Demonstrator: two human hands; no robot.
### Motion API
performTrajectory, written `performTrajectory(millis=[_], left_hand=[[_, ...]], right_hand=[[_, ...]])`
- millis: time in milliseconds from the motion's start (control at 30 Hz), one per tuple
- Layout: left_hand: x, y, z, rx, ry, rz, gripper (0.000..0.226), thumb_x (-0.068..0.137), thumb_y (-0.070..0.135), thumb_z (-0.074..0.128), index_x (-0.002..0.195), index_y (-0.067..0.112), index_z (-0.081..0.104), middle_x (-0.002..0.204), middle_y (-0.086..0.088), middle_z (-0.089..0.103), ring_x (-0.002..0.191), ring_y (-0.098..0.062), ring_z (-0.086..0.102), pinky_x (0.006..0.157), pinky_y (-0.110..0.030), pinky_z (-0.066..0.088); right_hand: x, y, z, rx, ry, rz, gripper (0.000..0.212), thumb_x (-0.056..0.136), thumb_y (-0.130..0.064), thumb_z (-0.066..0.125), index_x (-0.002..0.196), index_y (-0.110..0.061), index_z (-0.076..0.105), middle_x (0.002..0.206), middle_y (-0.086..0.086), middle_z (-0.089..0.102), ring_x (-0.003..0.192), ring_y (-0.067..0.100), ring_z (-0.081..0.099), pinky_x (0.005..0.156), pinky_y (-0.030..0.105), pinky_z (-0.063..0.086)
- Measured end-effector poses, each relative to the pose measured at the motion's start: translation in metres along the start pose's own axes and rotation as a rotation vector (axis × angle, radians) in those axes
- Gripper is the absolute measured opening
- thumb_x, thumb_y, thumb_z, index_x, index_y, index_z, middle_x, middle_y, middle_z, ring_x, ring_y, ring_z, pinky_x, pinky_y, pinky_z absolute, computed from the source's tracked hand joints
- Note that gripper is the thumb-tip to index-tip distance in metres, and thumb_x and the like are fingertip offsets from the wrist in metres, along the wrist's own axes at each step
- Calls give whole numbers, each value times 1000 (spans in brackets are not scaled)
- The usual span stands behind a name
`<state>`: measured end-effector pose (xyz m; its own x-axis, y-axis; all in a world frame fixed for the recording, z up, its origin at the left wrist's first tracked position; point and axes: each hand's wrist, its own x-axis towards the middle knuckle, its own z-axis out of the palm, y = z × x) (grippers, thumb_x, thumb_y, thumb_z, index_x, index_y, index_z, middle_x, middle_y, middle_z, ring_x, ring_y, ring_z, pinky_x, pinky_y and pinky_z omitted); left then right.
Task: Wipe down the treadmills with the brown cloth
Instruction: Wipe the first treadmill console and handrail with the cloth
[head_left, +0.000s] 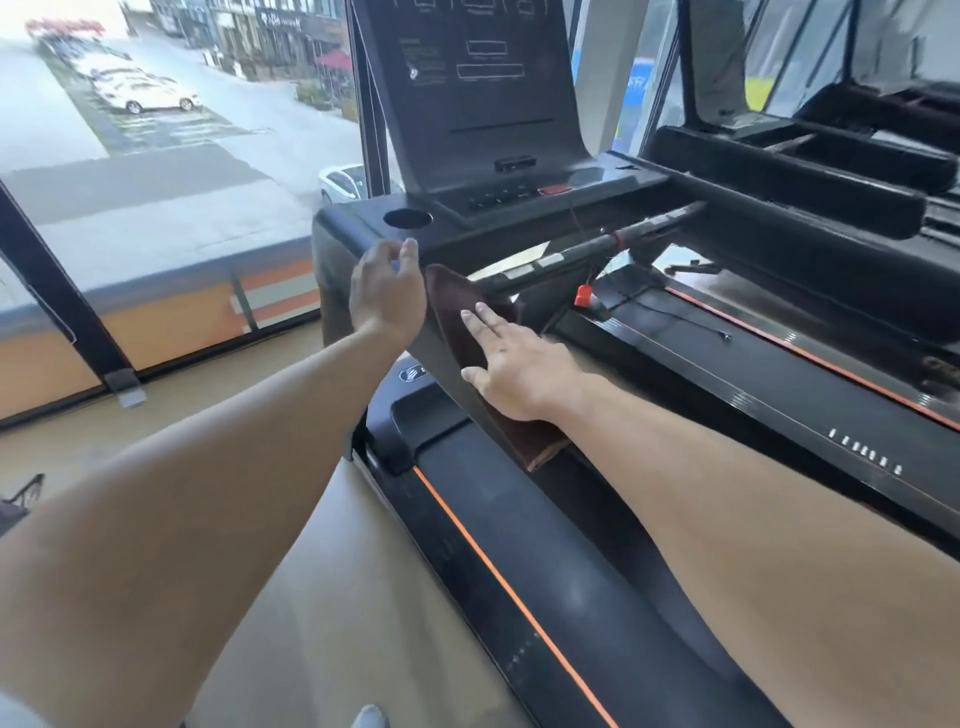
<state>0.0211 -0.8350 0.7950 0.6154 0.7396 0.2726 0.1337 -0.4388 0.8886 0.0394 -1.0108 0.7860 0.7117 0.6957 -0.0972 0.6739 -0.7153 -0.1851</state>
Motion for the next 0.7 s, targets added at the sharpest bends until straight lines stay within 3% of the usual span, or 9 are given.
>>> performTrajectory(millis=[133, 267, 367, 433, 500, 567, 633, 700], left_hand=[[-37, 20, 16, 101, -104, 41, 34, 106, 46, 40, 112, 21, 63, 119, -2, 66, 117, -25, 56, 101, -42, 43], [-50, 32, 41, 180, -322, -97, 58, 107, 56, 26, 130, 18, 64, 150, -7, 52, 142, -26, 40, 116, -40, 27], [-59, 42, 55, 226, -391, -180, 70, 107, 59, 16, 134, 18, 67, 167, -7, 28, 158, -20, 5, 126, -39, -2], [-61, 48, 65, 334, -413, -182, 77, 105, 63, 9, 137, 20, 65, 167, -4, 28, 158, -16, -8, 125, -39, -13], [-58, 50, 72, 415, -419, -197, 84, 101, 70, 5, 139, 22, 62, 167, -1, 30, 157, -13, -13, 125, -40, -16], [-57, 52, 74, 437, -429, -222, 83, 101, 71, 5, 146, 24, 56, 170, -3, 18, 156, -15, -16, 125, -40, -16], [-56, 54, 76, 443, -441, -227, 79, 102, 69, 5, 151, 25, 50, 172, -4, 10, 156, -17, -17, 124, -40, -15], [-55, 50, 81, 518, -431, -186, 82, 102, 68, 2, 151, 23, 50, 170, -4, 19, 157, -18, -16, 125, -43, -16]], right_hand=[[-33, 33, 1, 160, -32, 59, 76, 102, -63, 38, 164, -38, 2, 172, -18, 1, 157, 20, 21, 123, 51, 23], [-34, 46, 5, 377, -43, 82, 84, 90, -76, 41, 162, -44, 12, 166, -10, 33, 146, 26, 42, 118, 50, 33], [-31, 50, 0, 482, -75, 18, 68, 101, -60, 49, 159, -37, 26, 149, 0, 54, 124, 24, 58, 101, 35, 47], [-32, 56, -8, 567, -119, -8, 59, 105, -53, 50, 157, -35, 32, 136, -3, 60, 104, 17, 61, 78, 19, 45], [-31, 62, -13, 659, -156, 6, 55, 105, -52, 51, 156, -38, 35, 124, -5, 62, 85, 5, 59, 61, 9, 43], [-32, 69, -13, 769, -166, 31, 50, 104, -51, 53, 152, -41, 43, 112, -5, 63, 74, -3, 59, 51, 5, 44], [-33, 74, -12, 893, -169, 66, 43, 103, -48, 57, 145, -43, 51, 97, -8, 64, 60, -4, 64, 50, 6, 45], [-34, 79, -9, 937, -183, 56, 43, 102, -47, 59, 144, -42, 53, 100, -9, 66, 62, -6, 65, 52, 5, 46]])
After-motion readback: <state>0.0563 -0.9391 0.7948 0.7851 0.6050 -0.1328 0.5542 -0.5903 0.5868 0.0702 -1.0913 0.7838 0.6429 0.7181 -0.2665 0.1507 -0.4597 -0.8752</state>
